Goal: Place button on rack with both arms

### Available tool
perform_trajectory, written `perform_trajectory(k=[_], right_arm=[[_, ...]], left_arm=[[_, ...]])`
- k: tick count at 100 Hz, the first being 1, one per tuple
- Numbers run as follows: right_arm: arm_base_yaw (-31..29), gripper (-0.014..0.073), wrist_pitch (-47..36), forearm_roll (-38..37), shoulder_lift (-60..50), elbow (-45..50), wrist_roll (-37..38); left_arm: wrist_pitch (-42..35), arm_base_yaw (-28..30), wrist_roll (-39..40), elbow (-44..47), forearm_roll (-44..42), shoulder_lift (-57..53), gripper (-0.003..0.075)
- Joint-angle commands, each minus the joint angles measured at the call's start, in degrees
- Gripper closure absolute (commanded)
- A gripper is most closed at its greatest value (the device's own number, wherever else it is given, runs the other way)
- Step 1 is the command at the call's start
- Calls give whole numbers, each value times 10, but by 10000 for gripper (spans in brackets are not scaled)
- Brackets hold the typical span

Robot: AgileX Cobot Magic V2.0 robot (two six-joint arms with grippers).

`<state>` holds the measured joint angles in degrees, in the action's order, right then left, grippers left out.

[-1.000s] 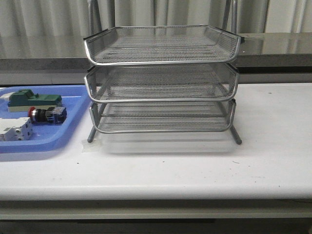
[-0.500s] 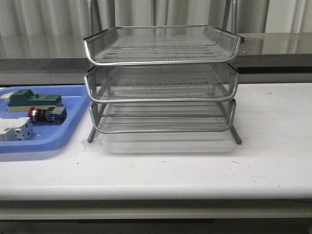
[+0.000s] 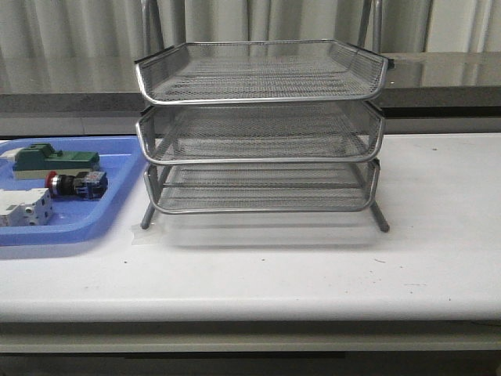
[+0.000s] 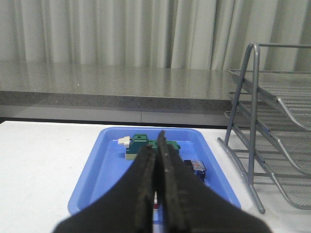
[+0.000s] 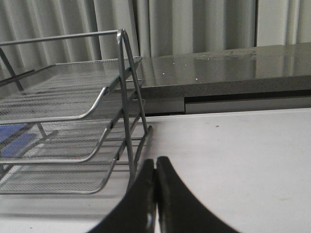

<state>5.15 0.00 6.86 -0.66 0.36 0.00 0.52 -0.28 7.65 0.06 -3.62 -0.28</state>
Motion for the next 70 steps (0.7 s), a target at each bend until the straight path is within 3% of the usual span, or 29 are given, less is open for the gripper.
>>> perform_trajectory(k=[1,23,54,70], right_arm=[[-3,654,-23,19,-6,-48,0],[-3,654,109,19,53,-169,0],[-3,654,328,31,273,-344,0],[-3,654,343,90,356,-379,0]], left_arm=[[-47,0,5,25,5,-18,740],[-47,0,5,25,5,-18,740],[-47,0,5,25,5,-18,740],[-47,0,5,25,5,-18,740]])
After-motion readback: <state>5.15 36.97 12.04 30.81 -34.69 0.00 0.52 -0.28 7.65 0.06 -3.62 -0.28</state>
